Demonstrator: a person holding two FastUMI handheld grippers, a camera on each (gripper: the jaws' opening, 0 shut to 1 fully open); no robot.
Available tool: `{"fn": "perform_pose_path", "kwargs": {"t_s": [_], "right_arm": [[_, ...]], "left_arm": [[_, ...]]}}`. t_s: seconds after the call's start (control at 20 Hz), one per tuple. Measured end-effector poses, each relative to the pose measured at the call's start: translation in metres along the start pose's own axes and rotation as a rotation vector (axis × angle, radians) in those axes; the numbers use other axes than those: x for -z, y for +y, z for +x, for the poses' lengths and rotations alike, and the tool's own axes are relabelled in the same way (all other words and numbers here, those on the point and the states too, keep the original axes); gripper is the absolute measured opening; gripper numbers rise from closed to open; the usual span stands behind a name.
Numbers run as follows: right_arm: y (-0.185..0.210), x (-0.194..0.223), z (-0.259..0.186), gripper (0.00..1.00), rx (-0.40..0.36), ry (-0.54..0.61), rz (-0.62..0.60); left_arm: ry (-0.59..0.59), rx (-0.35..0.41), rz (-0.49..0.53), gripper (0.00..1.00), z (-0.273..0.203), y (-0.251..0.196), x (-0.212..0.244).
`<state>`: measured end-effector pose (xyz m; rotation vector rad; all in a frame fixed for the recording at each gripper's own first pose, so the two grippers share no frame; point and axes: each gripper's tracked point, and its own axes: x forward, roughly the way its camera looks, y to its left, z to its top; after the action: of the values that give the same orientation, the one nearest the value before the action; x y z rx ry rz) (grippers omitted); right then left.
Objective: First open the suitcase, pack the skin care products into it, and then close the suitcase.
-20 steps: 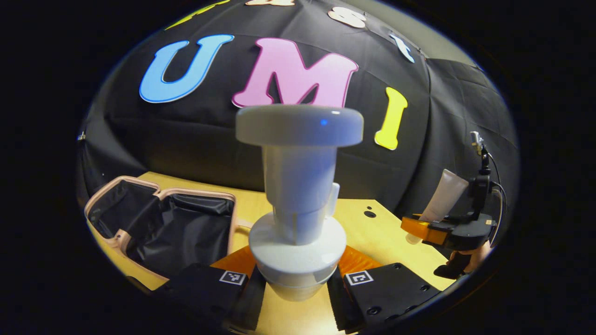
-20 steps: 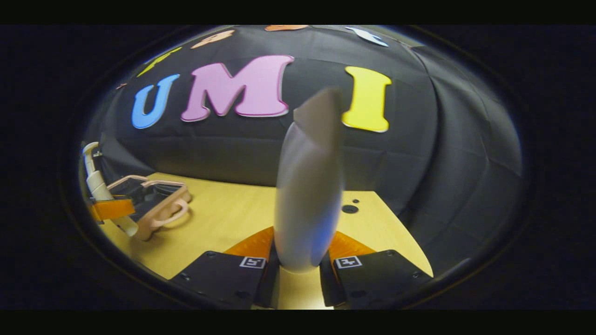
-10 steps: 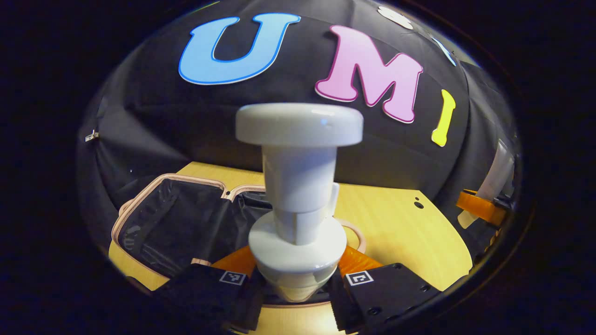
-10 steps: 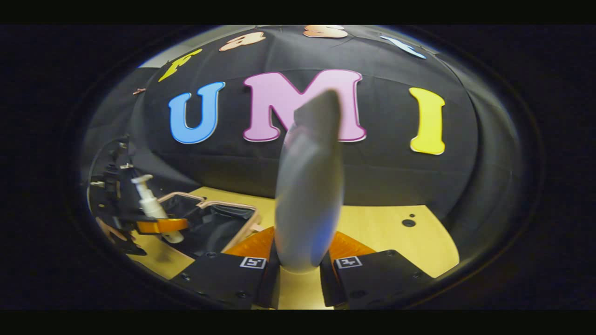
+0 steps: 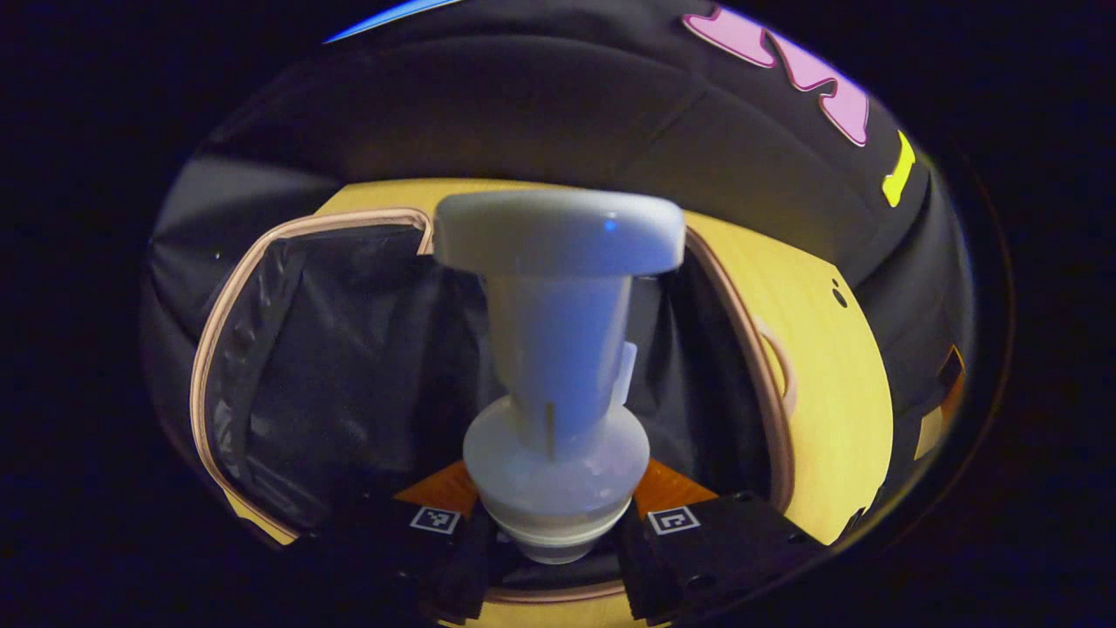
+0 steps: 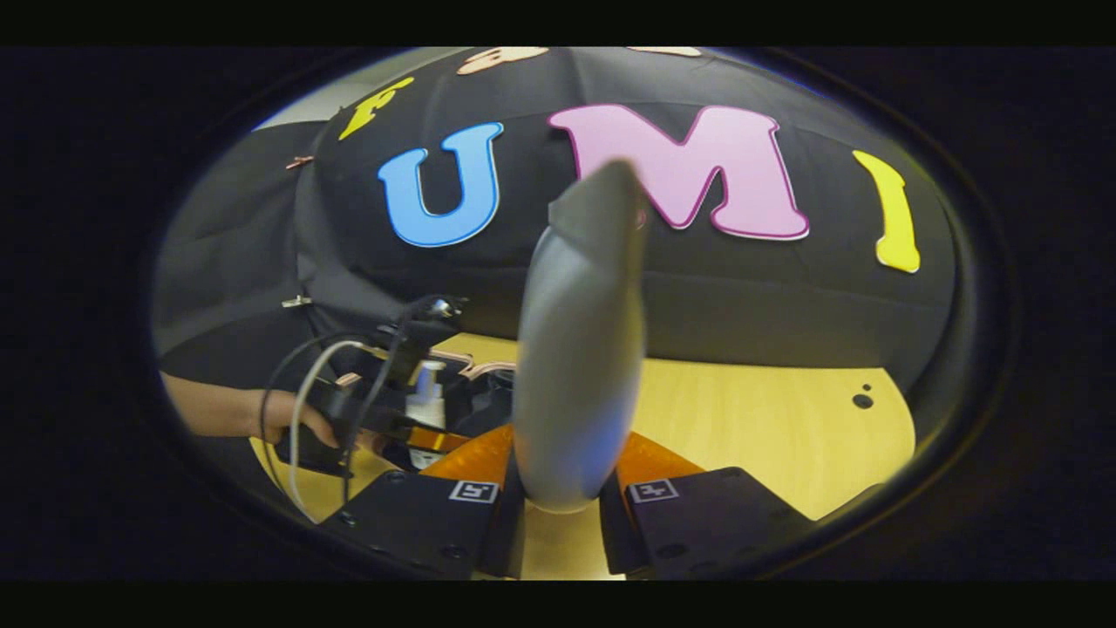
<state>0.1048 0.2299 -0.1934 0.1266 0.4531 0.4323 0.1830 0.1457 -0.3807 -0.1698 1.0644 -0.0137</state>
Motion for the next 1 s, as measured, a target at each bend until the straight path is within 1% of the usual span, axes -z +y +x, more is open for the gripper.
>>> {"fn": "perform_pose_path", "kwargs": {"t_s": [0.05, 0.1, 0.2, 0.3, 0.35, 0.4, 0.5, 0.7, 0.75, 0.8, 0.9, 1.0], "right_arm": [[0.002, 0.001, 0.002, 0.39, -0.004, 0.004, 0.005], [0.004, 0.002, 0.005, 0.39, -0.006, 0.01, 0.01], [0.006, 0.004, 0.012, 0.39, -0.008, 0.024, 0.02], [0.008, 0.007, 0.017, 0.39, -0.006, 0.038, 0.028], [0.009, 0.007, 0.02, 0.39, -0.005, 0.044, 0.031], [0.011, 0.008, 0.024, 0.39, -0.003, 0.051, 0.034], [0.013, 0.008, 0.028, 0.39, 0.002, 0.064, 0.036], [0.023, 0.017, 0.044, 0.39, 0.02, 0.11, 0.036], [0.026, 0.023, 0.05, 0.39, 0.026, 0.127, 0.038], [0.03, 0.029, 0.057, 0.39, 0.032, 0.149, 0.043], [0.041, 0.046, 0.073, 0.39, 0.04, 0.197, 0.061], [0.047, 0.065, 0.091, 0.39, 0.058, 0.258, 0.08]], "left_arm": [[0.017, -0.017, -0.01, 0.63, 0.007, 0.002, -0.004], [0.059, -0.046, -0.009, 0.63, 0.012, 0.006, 0.0], [0.088, -0.091, 0.019, 0.64, 0.012, 0.009, 0.002], [0.052, -0.116, 0.037, 0.65, 0.006, 0.01, -0.006], [0.019, -0.123, 0.032, 0.64, 0.002, 0.009, -0.015], [-0.04, -0.119, 0.008, 0.69, -0.007, 0.007, -0.024], [-0.159, -0.125, -0.024, 0.7, -0.028, 0.013, -0.038], [-0.395, -0.162, -0.129, 0.71, -0.094, 0.047, -0.052], [-0.448, -0.152, -0.16, 0.72, -0.105, 0.051, -0.05], [-0.476, -0.151, -0.186, 0.72, -0.113, 0.062, -0.042], [-0.506, -0.15, -0.22, 0.73, -0.127, 0.082, -0.025], [-0.553, -0.18, -0.241, 0.73, -0.145, 0.105, -0.006]]}}
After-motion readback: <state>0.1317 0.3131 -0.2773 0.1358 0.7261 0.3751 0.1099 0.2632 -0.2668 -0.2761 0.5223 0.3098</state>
